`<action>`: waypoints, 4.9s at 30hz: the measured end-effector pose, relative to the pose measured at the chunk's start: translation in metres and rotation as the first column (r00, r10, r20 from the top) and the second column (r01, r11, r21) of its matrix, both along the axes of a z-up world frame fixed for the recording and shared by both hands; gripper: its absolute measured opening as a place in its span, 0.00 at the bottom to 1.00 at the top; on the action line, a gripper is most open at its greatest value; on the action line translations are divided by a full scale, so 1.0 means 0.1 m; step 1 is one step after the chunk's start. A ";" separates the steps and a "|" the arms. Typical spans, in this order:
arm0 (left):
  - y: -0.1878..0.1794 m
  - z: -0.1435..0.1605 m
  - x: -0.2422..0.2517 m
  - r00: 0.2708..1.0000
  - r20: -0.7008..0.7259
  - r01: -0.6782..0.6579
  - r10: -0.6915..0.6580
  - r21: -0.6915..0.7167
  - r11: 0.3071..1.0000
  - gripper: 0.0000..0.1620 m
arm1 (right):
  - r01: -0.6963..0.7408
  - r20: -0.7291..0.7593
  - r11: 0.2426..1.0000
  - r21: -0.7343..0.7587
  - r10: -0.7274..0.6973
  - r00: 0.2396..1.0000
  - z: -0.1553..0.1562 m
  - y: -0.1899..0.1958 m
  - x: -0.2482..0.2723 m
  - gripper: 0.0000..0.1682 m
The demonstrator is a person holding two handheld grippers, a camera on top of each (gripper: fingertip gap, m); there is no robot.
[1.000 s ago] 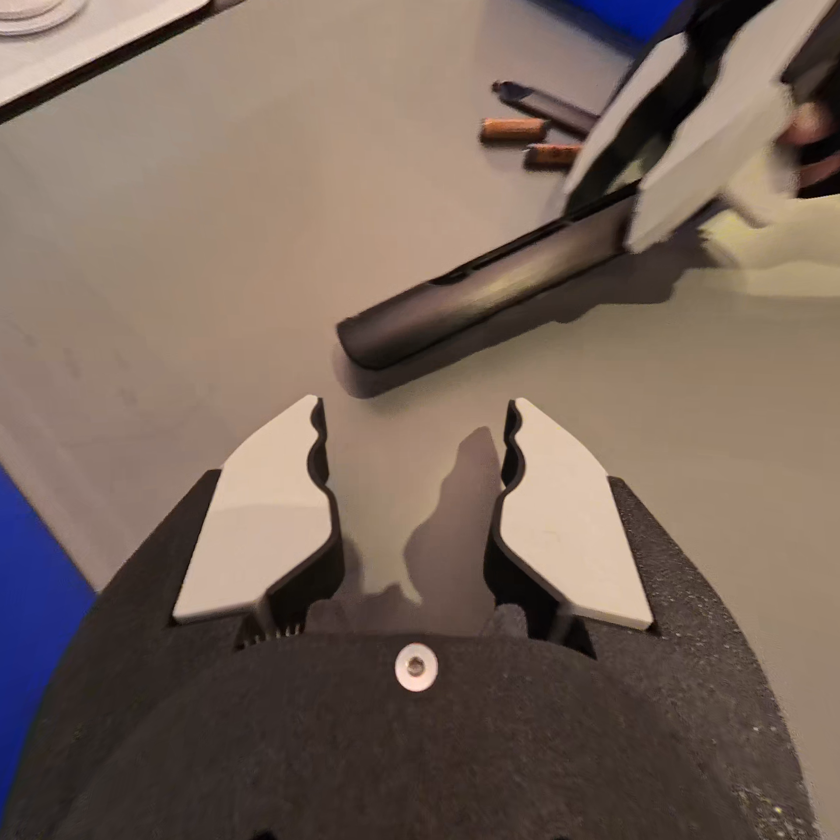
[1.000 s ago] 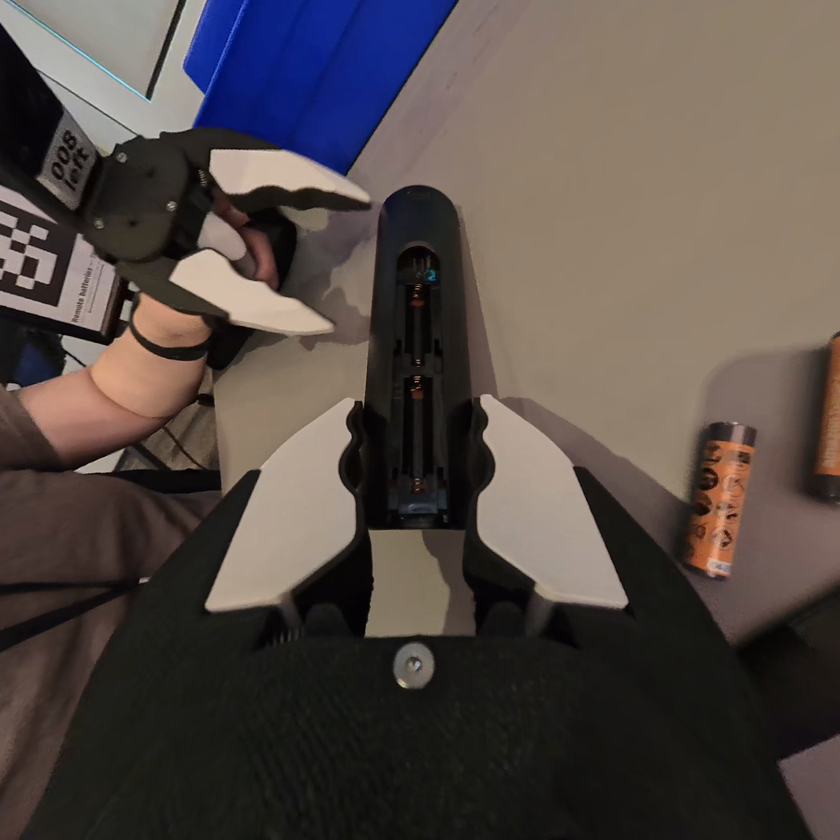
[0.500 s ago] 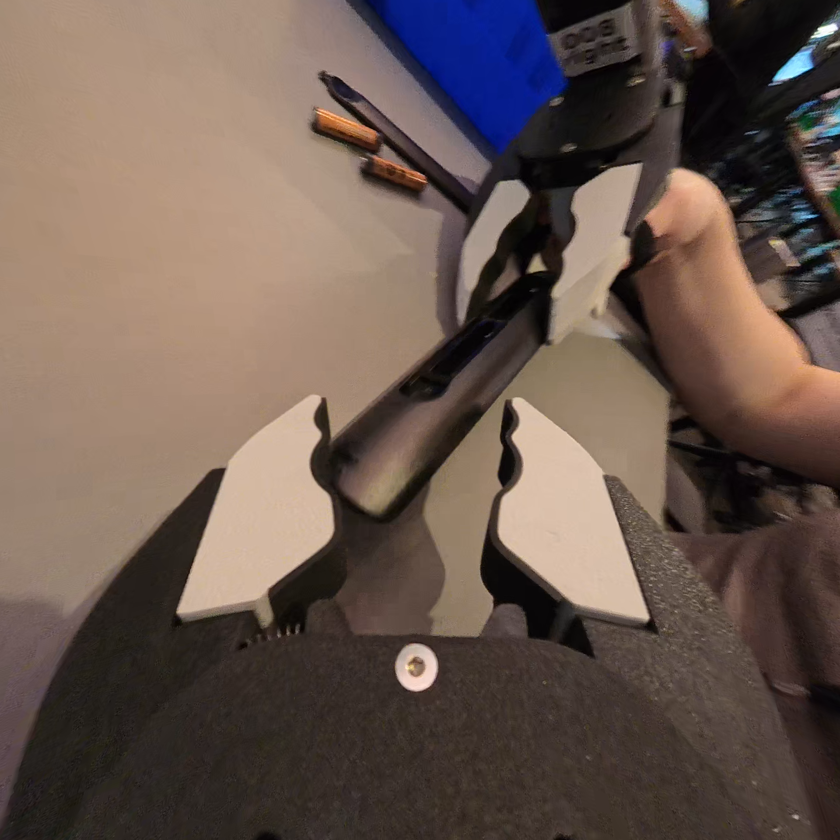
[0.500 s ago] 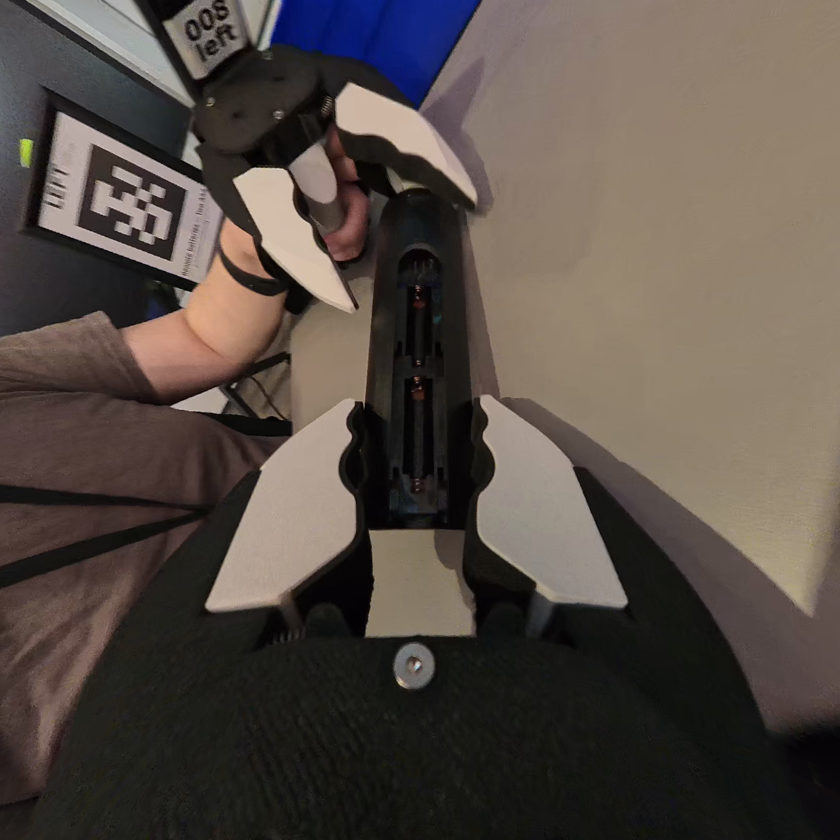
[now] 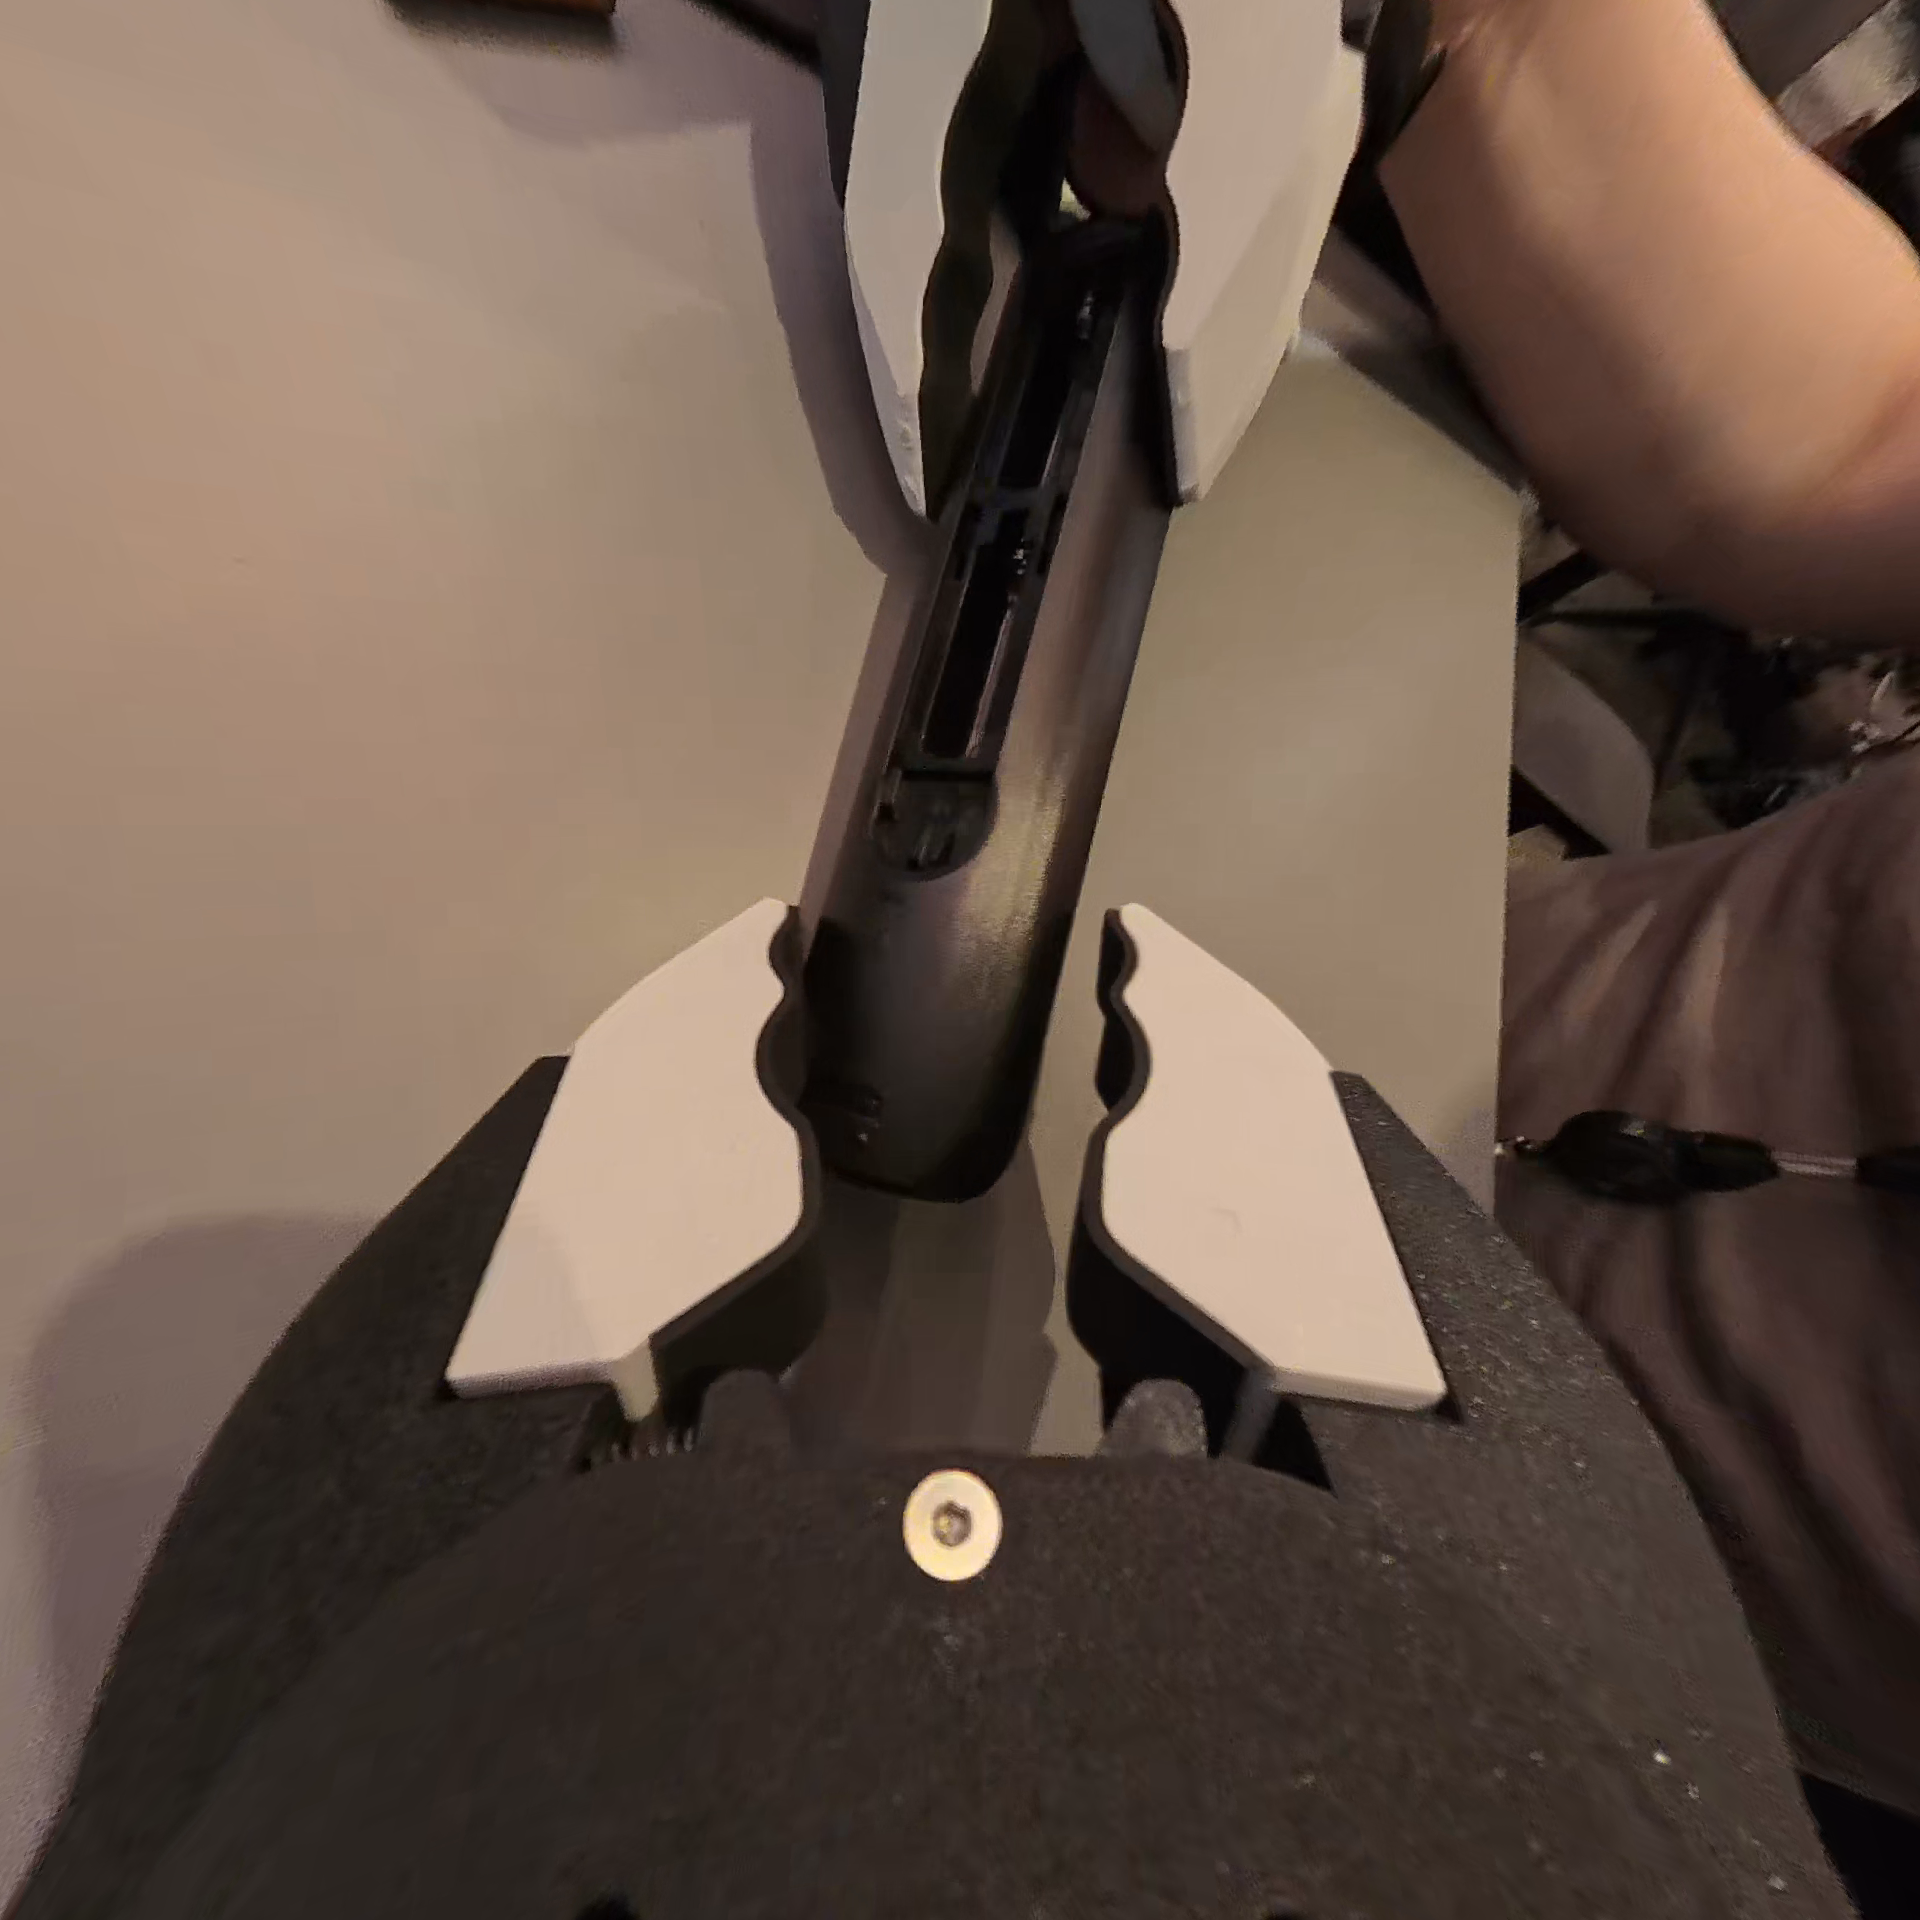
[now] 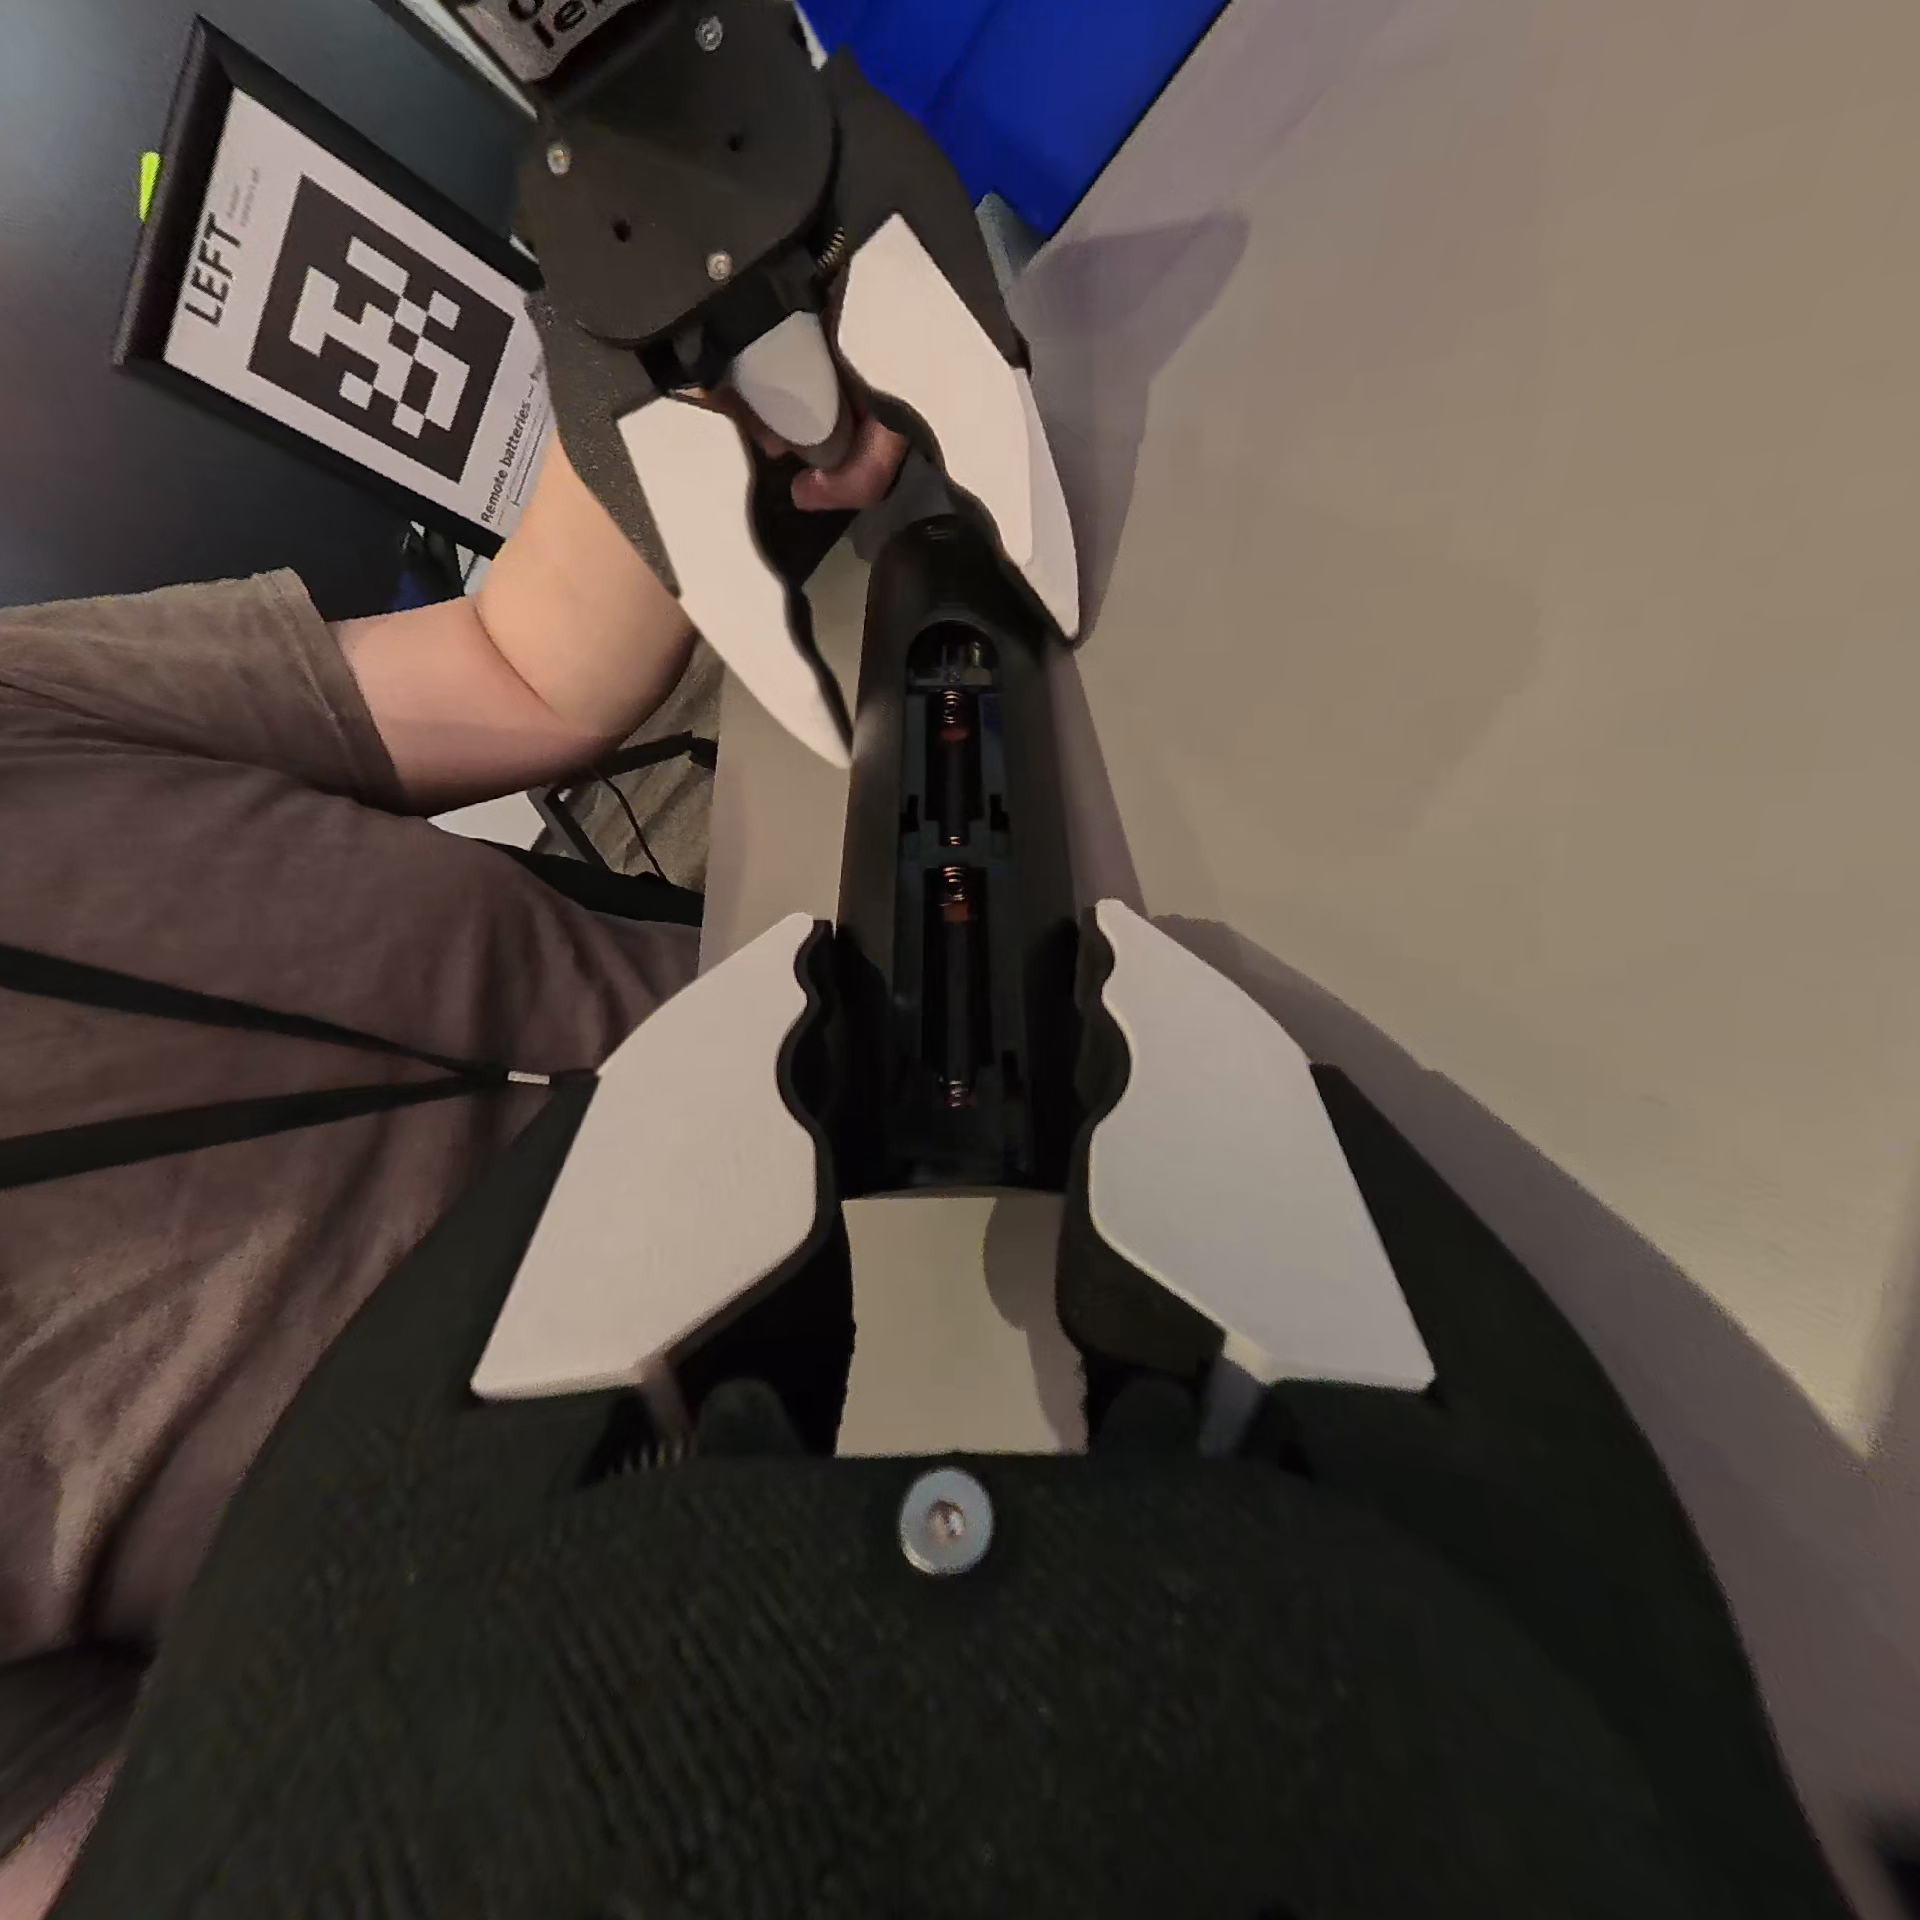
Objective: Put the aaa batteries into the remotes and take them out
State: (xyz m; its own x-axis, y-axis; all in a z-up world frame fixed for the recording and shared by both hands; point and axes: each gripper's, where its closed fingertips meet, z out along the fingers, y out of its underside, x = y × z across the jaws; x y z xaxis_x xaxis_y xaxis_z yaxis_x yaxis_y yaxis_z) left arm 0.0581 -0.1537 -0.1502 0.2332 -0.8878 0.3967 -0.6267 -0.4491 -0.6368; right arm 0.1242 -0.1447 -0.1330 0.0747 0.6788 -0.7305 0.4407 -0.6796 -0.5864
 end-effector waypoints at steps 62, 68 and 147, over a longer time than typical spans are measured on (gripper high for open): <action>0.17 0.54 0.04 0.919 0.345 -0.166 0.191 -0.102 0.981 0.45 | -0.189 0.173 -0.014 0.982 -0.330 0.928 0.37 0.14 -0.10 0.13; 0.12 0.83 0.21 0.882 0.453 -0.156 0.129 0.024 0.987 0.44 | -0.128 0.081 -0.151 0.980 -0.284 0.955 0.64 0.07 -0.13 0.13; 0.52 1.77 0.15 0.777 0.629 -0.111 -0.012 0.155 0.982 0.50 | -0.022 -0.130 -0.499 0.866 -0.267 0.955 1.63 0.51 -0.42 0.14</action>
